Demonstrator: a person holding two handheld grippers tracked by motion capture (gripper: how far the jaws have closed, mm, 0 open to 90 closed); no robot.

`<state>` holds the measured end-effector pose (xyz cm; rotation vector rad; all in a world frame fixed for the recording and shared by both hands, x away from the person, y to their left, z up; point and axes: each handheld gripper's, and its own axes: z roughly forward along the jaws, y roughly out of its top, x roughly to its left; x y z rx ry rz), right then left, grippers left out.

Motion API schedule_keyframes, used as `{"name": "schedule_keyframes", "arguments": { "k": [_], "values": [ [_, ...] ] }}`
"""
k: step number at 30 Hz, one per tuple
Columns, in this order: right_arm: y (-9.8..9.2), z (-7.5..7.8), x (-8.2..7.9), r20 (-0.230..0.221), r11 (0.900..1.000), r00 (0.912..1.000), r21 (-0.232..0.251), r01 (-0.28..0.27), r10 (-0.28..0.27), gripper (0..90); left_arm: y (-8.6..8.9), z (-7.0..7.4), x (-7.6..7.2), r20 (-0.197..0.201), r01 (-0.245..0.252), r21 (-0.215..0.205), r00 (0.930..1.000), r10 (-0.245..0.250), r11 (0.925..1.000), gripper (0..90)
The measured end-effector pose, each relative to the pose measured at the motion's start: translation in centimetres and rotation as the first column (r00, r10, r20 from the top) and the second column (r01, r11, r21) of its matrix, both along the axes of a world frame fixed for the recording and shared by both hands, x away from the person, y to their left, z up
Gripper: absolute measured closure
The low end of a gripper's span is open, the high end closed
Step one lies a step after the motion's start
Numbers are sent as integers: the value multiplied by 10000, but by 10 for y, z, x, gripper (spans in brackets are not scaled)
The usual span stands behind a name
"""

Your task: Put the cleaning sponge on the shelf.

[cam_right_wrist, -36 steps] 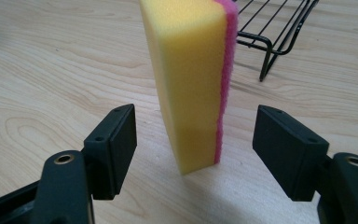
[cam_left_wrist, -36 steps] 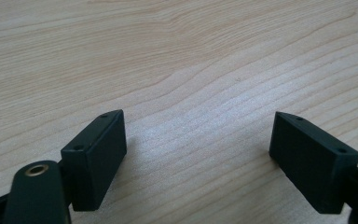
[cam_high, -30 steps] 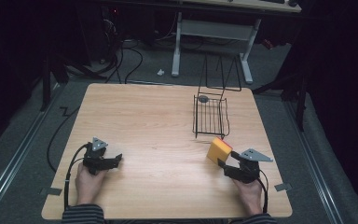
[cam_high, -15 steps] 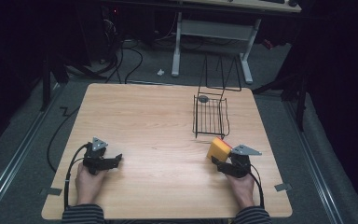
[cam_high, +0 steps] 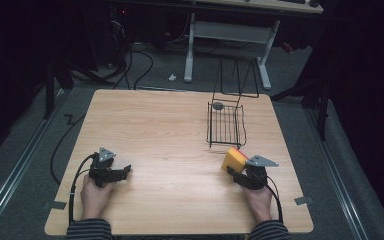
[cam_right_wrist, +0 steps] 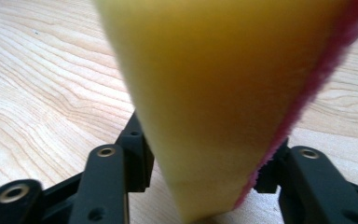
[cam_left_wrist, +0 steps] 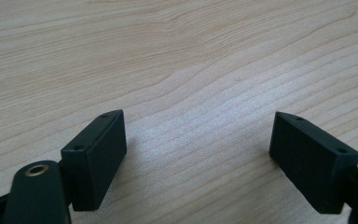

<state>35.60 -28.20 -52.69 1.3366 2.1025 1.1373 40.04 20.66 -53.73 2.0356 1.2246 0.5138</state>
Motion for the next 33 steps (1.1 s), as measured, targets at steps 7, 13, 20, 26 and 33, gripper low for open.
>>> {"name": "schedule_keyframes", "arguments": {
  "k": [7, 13, 20, 26, 33],
  "values": [
    [0, 0, 0, 80, 9999, 9999, -3, -125, 125, 597, 0, 0, 0, 0, -6, -10, 10000, 6, 10000, 193],
    [-1, 2, -2, 212, 9995, 9995, 232, -228, 223, 606, 0, 0, 0, 1, -4, -6, 10000, 4, 10000, 193],
    [-3, 7, -4, 285, 9992, 9993, 324, -230, 221, 608, 0, 0, 0, 1, -5, 1, 10000, 5, 10000, 193],
    [-4, 14, -6, 436, 9985, 9986, 446, -316, 297, 608, 0, 0, 0, 1, -10, -1, 10000, 10, 10000, 193],
    [-4, 17, -7, 557, 9984, 9979, 436, -361, 337, 608, 0, 0, 0, 2, -8, 4, 10000, 8, 10000, 193]
  ]
}}
